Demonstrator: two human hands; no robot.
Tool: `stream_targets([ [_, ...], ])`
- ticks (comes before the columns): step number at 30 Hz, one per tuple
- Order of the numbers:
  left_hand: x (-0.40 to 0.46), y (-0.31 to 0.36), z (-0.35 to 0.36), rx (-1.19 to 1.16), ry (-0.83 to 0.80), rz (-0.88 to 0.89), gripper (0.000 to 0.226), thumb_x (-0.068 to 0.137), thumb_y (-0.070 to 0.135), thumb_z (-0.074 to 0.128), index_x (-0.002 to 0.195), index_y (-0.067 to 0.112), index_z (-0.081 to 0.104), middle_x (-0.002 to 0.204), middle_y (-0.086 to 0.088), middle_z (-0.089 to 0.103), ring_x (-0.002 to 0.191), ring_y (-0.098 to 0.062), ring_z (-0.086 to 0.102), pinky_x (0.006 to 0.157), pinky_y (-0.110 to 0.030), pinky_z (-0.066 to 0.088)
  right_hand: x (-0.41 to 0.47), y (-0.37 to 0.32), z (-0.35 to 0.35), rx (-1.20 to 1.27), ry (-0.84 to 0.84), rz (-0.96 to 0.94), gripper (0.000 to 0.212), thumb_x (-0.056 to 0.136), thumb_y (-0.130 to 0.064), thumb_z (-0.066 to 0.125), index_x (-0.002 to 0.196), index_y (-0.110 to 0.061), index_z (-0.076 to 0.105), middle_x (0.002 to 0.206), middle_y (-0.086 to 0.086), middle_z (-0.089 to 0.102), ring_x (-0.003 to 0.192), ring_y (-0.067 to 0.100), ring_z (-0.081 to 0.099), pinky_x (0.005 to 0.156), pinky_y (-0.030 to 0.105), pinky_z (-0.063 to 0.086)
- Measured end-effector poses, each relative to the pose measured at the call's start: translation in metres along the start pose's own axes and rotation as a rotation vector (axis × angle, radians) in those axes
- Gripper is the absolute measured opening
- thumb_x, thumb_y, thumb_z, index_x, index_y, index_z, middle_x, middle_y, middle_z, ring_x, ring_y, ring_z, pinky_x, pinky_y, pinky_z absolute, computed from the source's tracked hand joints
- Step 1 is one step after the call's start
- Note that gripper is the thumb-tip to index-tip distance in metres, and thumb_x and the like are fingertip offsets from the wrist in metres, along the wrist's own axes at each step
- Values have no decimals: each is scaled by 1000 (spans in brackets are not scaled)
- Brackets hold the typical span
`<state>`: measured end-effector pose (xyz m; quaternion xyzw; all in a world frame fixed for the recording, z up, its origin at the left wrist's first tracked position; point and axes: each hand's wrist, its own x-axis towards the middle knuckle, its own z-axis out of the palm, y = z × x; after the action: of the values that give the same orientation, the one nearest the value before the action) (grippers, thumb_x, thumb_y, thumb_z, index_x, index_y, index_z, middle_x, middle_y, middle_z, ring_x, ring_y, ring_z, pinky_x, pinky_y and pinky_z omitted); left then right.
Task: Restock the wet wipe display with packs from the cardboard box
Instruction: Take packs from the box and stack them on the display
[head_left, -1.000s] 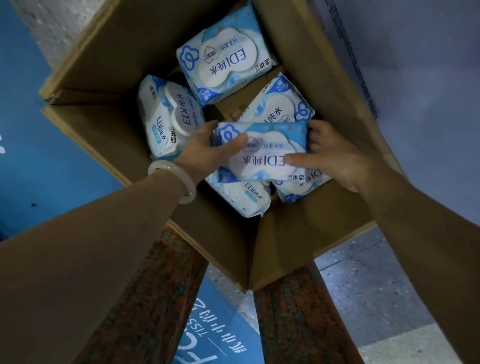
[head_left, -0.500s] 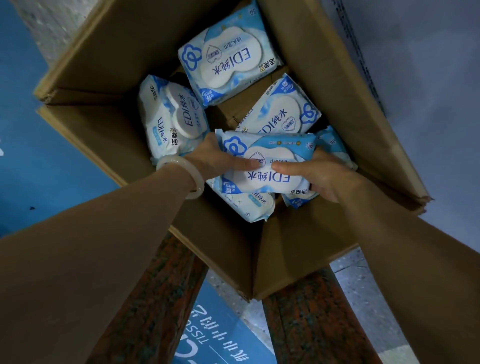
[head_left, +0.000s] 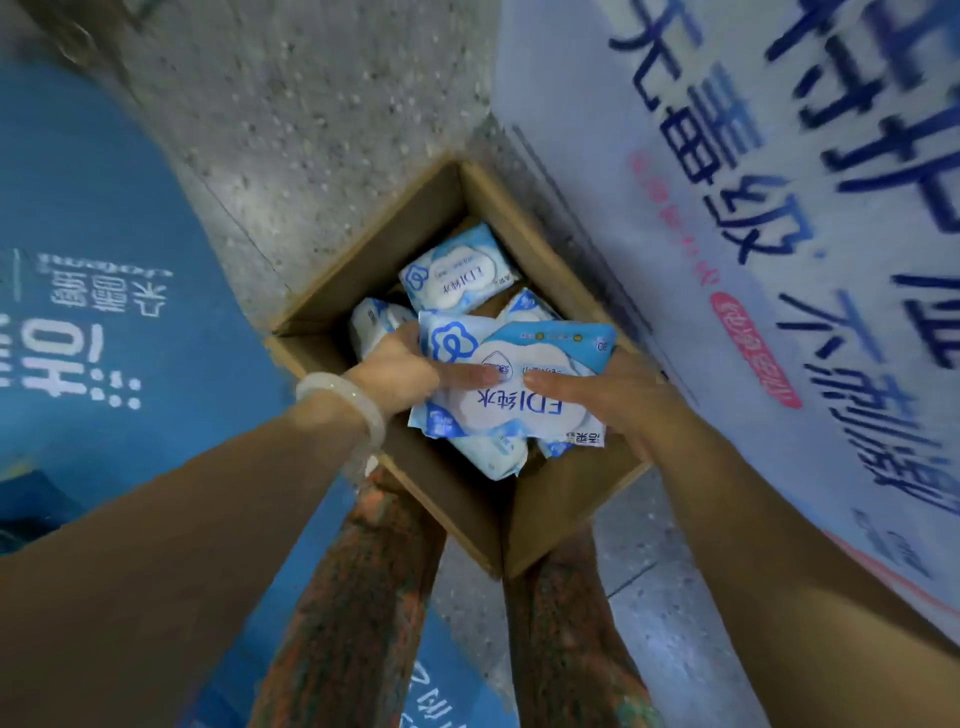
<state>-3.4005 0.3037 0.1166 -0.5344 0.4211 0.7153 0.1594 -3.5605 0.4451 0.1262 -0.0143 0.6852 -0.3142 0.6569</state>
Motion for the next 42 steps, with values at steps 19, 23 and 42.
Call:
stream_targets([
  [19, -391, 327, 65, 369, -240, 816, 40, 61, -1, 84, 93, 11, 63, 76, 1, 76, 64, -7, 72, 54, -19, 56, -428, -234, -3, 113, 599, -729, 36, 64, -15, 86, 97, -20, 72, 91, -5, 77, 82, 9, 73, 73, 27, 59],
  [23, -443, 366, 119, 427, -325, 941, 47, 61, -7, 81, 94, 19, 60, 78, 3, 77, 68, -9, 73, 56, -22, 58, -499, -240, -28, 196, 772, -831, 47, 55, -28, 90, 98, -24, 70, 91, -7, 77, 83, 10, 74, 77, 39, 61],
  [42, -505, 459, 365, 515, -470, 1192, 62, 63, 2, 84, 115, 12, 53, 104, -5, 71, 86, -12, 72, 68, -24, 60, -642, -234, -226, 241, 1158, -1082, 54, 51, -14, 92, 97, -24, 65, 91, -7, 75, 81, 1, 72, 74, 25, 59],
])
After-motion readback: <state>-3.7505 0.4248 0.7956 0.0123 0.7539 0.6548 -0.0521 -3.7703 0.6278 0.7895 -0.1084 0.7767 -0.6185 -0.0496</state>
